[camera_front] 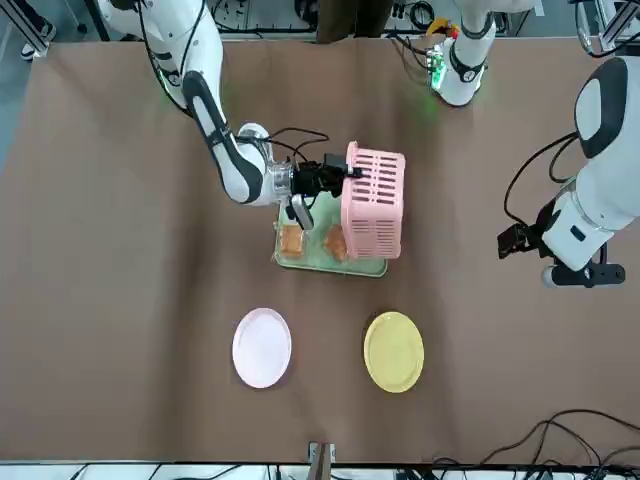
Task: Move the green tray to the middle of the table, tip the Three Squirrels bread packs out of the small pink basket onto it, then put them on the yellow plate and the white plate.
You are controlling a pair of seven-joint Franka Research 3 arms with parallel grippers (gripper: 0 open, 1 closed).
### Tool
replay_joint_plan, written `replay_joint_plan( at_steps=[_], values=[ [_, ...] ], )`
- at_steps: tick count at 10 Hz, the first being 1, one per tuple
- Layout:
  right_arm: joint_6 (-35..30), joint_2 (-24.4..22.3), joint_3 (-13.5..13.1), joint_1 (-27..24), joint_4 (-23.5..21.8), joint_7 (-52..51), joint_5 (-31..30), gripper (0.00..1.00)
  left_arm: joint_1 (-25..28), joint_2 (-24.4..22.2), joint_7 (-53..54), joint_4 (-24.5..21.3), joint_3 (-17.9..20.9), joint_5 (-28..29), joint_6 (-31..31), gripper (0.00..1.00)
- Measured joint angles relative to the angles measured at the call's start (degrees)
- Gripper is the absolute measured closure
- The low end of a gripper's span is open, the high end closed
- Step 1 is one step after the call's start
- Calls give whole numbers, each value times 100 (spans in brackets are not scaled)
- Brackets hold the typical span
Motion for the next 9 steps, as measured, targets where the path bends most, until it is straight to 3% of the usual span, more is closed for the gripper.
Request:
replay_joint_plan(
  at_steps=[5,9],
  values=[
    [-975,6,-5,-176,-418,-505,5,93,0,1,0,2,0,0,0,0],
    [-1351,17,-9,-574,-941,-744,-222,93,-10,3,0,3,-2,0,0,0]
  ],
)
